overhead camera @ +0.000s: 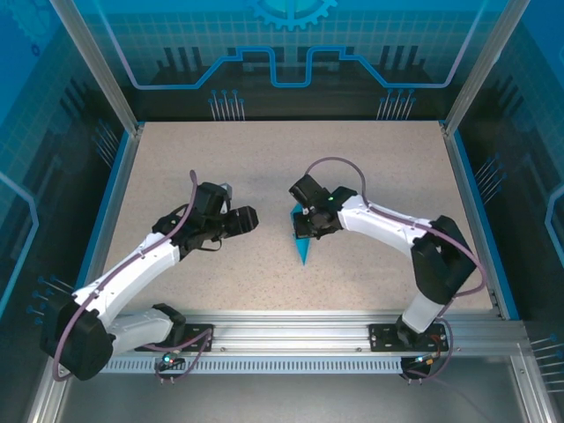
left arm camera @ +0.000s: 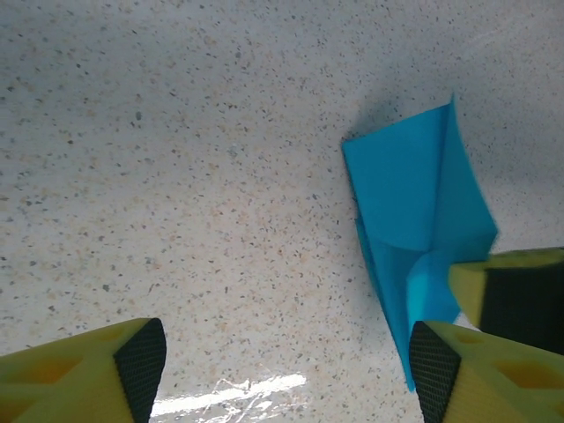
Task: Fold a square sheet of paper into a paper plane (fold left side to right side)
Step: Turn over the paper plane at the center of the table.
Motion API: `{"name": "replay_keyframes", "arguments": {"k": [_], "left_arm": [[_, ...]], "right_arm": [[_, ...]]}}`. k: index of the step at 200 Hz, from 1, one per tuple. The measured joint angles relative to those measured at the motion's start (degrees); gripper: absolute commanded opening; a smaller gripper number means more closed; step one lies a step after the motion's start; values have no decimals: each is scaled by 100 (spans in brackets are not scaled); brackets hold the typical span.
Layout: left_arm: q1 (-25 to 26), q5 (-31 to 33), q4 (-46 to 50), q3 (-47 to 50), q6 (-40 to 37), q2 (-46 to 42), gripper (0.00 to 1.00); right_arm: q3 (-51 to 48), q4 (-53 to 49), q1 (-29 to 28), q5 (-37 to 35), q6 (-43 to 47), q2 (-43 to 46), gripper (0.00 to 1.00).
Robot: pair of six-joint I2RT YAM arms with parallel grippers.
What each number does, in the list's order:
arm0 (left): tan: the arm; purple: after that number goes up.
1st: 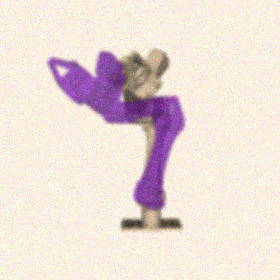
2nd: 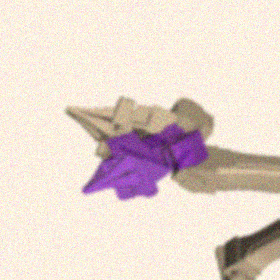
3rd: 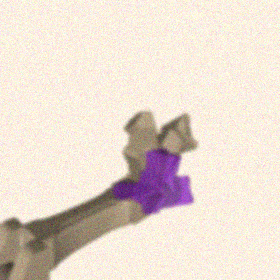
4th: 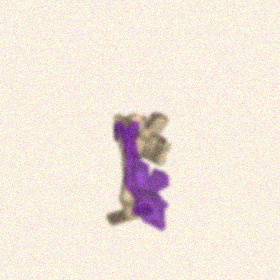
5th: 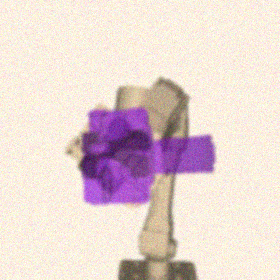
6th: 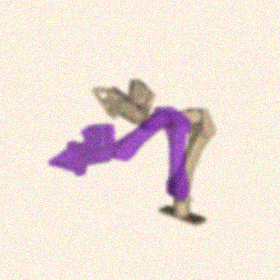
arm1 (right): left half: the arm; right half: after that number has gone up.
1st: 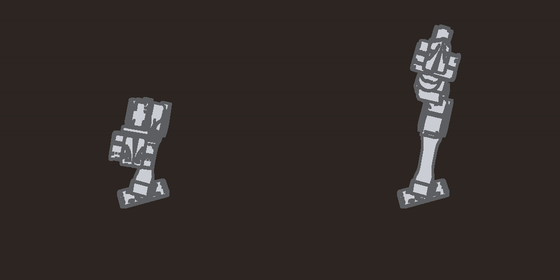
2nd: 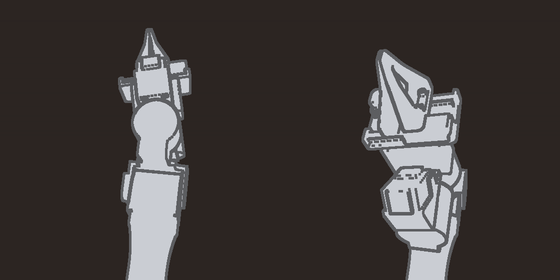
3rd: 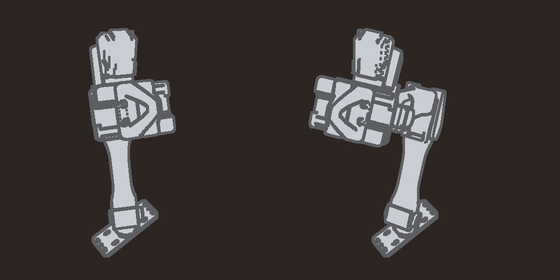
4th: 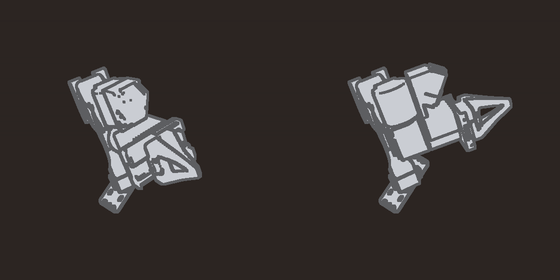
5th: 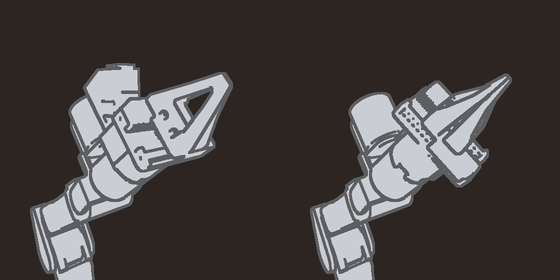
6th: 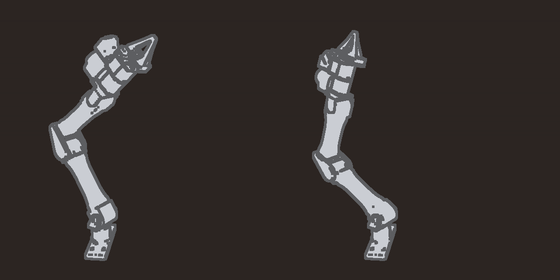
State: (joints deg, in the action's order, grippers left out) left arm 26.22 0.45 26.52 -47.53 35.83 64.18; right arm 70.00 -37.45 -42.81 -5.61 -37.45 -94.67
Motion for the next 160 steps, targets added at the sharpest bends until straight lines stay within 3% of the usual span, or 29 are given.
{"name": "replay_keyframes", "arguments": {"k": [35, 63, 114, 160], "left_arm": [[-68, 223, 120, 0, -11, -341, 83], [-101, 345, 173, 0, -24, -551, 85], [-111, 387, 199, 0, -22, -581, 85], [-111, 387, 240, 0, -15, -579, 86]], "right_arm": [[-219, 411, -28, 492, -31, 658, 0], [-984, 1231, 72, 1005, -232, 977, 1], [-2618, 2621, 750, 1786, -638, 501, 2], [-2887, 2903, 992, 1853, -621, 487, 4]]}}
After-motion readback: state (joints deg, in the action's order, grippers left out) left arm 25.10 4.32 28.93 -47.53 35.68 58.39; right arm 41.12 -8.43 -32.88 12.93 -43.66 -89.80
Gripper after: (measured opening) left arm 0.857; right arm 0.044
